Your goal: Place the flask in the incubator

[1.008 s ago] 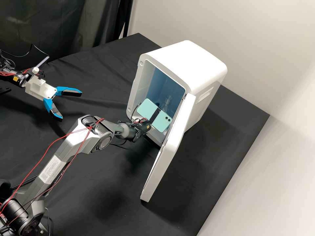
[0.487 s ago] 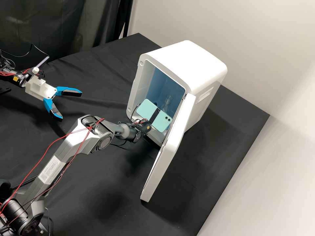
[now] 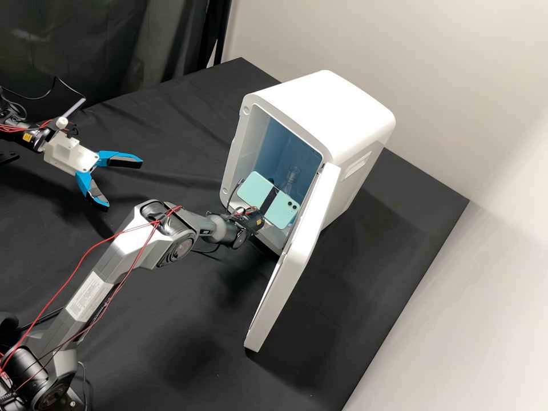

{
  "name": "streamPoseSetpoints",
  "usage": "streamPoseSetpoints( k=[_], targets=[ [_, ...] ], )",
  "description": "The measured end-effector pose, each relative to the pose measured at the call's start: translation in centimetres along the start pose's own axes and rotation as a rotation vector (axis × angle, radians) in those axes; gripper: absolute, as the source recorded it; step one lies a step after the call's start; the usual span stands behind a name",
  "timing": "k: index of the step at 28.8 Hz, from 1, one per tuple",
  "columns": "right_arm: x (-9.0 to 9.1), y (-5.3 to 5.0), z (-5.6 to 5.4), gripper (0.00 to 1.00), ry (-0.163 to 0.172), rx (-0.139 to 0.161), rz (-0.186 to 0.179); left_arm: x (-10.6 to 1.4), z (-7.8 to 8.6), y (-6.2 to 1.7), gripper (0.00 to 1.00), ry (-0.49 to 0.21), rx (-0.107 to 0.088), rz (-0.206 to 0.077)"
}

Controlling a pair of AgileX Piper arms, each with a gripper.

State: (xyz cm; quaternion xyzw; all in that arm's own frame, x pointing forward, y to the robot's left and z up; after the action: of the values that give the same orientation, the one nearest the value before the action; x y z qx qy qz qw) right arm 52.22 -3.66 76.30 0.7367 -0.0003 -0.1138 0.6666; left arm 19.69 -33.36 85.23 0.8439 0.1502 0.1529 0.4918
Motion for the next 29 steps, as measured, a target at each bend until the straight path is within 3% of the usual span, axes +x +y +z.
streamPoseSetpoints(
  k=[4,9,29],
  targets=[
    [-0.2,0.4,0.0,1.00,-0.001,-0.001,0.005,0.0,0.0,0.00,1.00,0.000,0.000,0.000],
    [-0.3,1.0,-0.4,1.00,0.026,0.000,0.030,0.0,0.0,0.00,1.00,0.000,0.000,0.000],
    [-1.0,1.2,-0.7,1.00,0.029,0.004,0.032,0.0,0.2,-0.03,1.00,-0.007,0.002,-0.002]
  ],
)
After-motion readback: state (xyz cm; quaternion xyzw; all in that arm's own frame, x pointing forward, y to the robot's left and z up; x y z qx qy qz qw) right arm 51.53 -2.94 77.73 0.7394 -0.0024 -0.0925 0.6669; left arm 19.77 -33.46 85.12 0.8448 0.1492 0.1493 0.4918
